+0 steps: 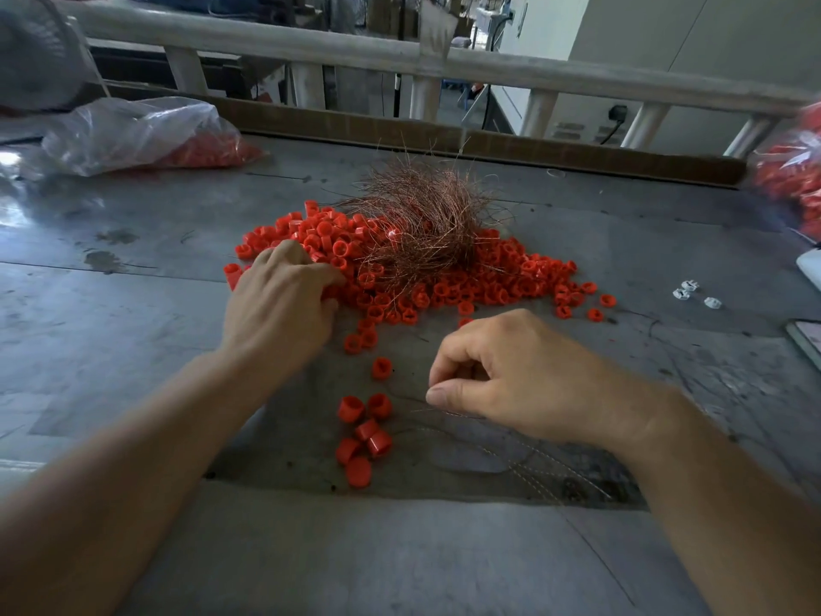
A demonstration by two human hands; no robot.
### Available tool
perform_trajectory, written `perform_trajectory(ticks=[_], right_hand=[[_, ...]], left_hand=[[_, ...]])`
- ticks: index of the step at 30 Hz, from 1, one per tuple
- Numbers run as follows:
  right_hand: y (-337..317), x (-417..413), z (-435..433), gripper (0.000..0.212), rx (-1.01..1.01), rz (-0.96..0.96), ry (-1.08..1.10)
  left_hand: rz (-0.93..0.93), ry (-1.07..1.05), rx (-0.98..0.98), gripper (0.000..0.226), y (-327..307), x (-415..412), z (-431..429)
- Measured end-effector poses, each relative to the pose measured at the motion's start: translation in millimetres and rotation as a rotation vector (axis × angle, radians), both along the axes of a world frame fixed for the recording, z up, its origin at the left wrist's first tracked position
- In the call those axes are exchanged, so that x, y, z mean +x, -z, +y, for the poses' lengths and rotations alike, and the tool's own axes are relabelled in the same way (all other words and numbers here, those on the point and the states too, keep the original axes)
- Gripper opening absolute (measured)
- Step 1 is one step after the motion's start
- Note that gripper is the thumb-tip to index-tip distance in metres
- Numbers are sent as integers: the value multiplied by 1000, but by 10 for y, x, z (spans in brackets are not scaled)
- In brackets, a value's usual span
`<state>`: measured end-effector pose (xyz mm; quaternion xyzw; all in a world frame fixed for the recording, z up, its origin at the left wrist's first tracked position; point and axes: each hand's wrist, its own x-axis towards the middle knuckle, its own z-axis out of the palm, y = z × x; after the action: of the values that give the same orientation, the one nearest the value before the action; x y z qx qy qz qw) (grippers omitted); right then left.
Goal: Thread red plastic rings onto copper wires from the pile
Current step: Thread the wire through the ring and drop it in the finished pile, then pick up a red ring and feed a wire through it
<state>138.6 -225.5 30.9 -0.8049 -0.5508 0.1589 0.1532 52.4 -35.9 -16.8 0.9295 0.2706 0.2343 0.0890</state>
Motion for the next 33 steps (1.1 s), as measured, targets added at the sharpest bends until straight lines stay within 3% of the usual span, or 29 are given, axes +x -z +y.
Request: perform_trajectory(ticks=[5, 9, 11, 17, 21, 25, 33], right_hand=[[20, 45, 7, 14, 73, -37, 52], [45, 154, -4, 13, 153, -116, 169], [58, 203, -5, 13, 176, -134, 214], [76, 230, -1, 13, 213, -155, 236], [83, 220, 8, 14, 205, -168, 217], [91, 223, 13, 14, 189, -165, 218], [176, 500, 43, 12, 447, -196, 485]], left_hand=[[-135, -14, -81, 13, -47, -24, -8], [-405, 132, -537, 20, -159, -130, -118], [-402, 242, -635, 23, -188, -163, -184], [-258, 349, -426, 29, -157, -122, -315], [-187, 304, -226, 17, -120, -34, -380], [-166, 276, -104, 20, -115, 3, -409], [-196, 235, -155, 23, -144, -39, -403]])
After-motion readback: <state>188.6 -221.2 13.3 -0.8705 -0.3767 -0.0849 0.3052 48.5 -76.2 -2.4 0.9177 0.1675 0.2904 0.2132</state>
